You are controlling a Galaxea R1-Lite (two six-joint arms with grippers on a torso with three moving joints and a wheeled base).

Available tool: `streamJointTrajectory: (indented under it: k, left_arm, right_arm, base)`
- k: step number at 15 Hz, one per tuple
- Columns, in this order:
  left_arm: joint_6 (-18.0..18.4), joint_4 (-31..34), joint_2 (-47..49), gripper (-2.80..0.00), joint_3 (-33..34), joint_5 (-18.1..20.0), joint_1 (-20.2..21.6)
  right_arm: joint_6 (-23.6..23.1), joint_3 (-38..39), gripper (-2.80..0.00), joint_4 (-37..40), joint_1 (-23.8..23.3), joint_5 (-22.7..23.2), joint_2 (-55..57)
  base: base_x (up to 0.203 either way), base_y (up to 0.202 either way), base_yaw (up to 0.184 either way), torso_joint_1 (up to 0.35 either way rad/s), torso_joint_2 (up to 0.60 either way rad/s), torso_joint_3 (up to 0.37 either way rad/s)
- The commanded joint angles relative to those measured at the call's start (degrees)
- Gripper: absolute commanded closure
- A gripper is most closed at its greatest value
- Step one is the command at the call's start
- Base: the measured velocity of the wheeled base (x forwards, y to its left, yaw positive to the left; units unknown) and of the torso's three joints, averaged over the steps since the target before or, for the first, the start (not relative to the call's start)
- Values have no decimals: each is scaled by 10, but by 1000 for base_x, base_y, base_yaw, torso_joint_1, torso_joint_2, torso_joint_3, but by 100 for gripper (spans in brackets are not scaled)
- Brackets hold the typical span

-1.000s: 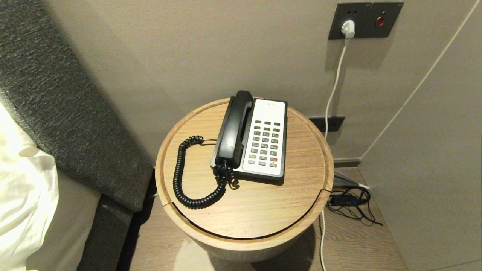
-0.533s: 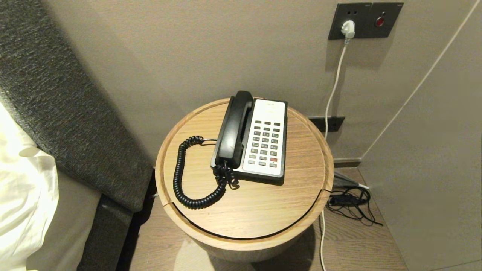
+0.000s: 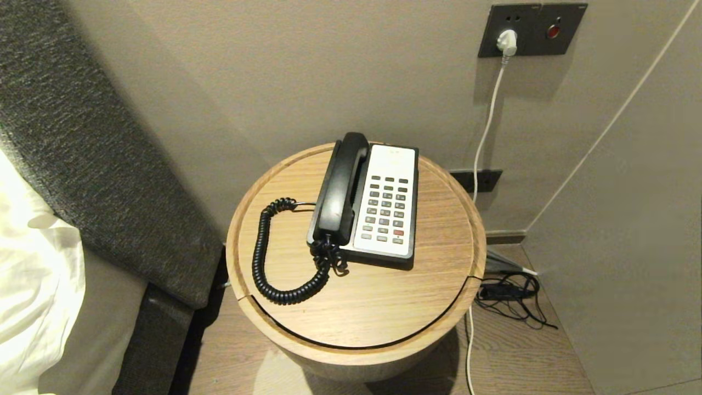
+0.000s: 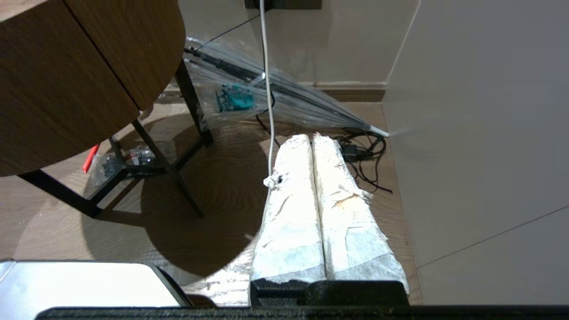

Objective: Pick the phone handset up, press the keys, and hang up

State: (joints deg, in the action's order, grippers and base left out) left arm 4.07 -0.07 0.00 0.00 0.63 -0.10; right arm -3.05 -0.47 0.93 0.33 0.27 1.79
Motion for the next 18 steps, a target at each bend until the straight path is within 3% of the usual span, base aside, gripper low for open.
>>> streamJointTrajectory:
  k: [1, 18]
  left_arm:
    - [0, 0, 1, 0, 0, 0, 0]
    - [0, 0, 1, 0, 1, 0, 0]
  right_arm:
    - [0, 3, 0, -4, 0, 0, 1]
    - [0, 2, 0, -5, 0, 0, 1]
  base:
    - [0, 0, 0, 0, 0, 0]
    - [0, 0, 0, 0, 0, 0]
